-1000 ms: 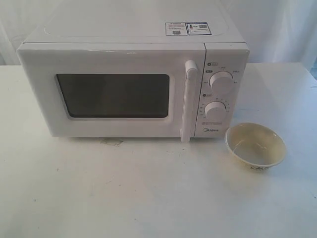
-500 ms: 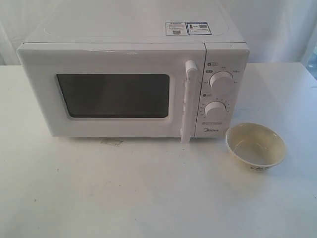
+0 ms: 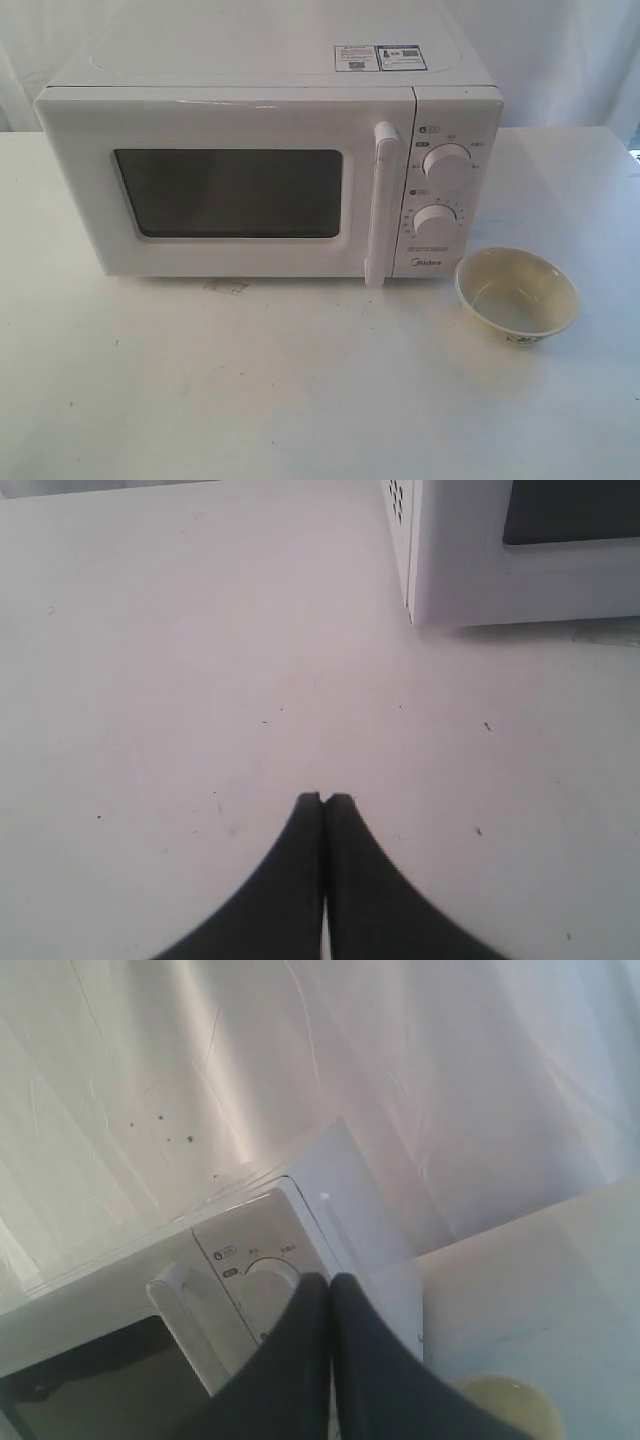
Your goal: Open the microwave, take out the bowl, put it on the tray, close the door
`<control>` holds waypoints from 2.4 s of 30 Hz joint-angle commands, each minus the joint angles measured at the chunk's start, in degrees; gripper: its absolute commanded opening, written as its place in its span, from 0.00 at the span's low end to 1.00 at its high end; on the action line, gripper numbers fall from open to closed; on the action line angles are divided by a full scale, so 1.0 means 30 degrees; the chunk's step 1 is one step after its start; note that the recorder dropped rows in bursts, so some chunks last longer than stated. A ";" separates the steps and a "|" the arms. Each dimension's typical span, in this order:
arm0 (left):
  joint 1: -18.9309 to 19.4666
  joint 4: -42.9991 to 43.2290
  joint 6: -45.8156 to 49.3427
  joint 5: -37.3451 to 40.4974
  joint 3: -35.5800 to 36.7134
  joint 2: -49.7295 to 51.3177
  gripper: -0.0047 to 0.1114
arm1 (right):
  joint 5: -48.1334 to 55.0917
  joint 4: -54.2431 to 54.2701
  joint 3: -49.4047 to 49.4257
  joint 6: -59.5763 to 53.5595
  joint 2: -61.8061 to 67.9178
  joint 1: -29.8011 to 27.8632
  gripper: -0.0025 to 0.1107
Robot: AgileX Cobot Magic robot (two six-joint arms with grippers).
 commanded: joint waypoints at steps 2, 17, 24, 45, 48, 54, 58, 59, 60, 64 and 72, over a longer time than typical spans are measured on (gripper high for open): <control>0.0048 0.0015 0.0030 0.0034 0.0085 -0.0100 0.04 | 0.0582 -0.1418 0.0203 -0.0023 -0.0073 -0.0032 0.02; 0.0048 0.0015 0.0030 0.0034 0.0085 -0.0100 0.04 | 0.7863 -1.7124 0.0504 1.0799 -0.0073 -0.0032 0.02; 0.0048 0.0015 0.0030 0.0034 0.0085 -0.0100 0.04 | 0.8504 -1.7262 0.0504 1.0756 -0.0073 -0.0032 0.02; 0.0048 0.0015 0.0030 0.0034 0.0085 -0.0100 0.04 | 0.8330 -1.8276 0.0504 1.0669 -0.0073 -0.1793 0.02; 0.0048 0.0015 0.0030 0.0034 0.0085 -0.0100 0.04 | 0.8330 -1.8276 0.0504 1.0669 -0.0073 -0.1793 0.02; 0.0048 0.0015 0.0030 0.0034 0.0085 -0.0100 0.04 | 0.8330 -1.8276 0.0504 1.0669 -0.0073 -0.1793 0.02; 0.0048 0.0015 0.0030 0.0034 0.0085 -0.0100 0.04 | 0.8330 -1.8276 0.0504 1.0669 -0.0073 -0.1793 0.02; 0.0048 0.0015 0.0030 0.0034 0.0085 -0.0100 0.04 | 0.8330 -1.8276 0.0504 1.0669 -0.0073 -0.1793 0.02; 0.0048 0.0015 0.0030 0.0034 0.0085 -0.0100 0.04 | 0.8330 -1.8276 0.0504 1.0669 -0.0073 -0.1793 0.02; 0.0048 0.0015 0.0030 0.0034 0.0085 -0.0100 0.04 | 0.8330 -1.8276 0.0504 1.0669 -0.0073 -0.1793 0.02; 0.0048 0.0015 0.0030 0.0034 0.0085 -0.0100 0.04 | 0.8330 -1.8276 0.0504 1.0669 -0.0073 -0.1793 0.02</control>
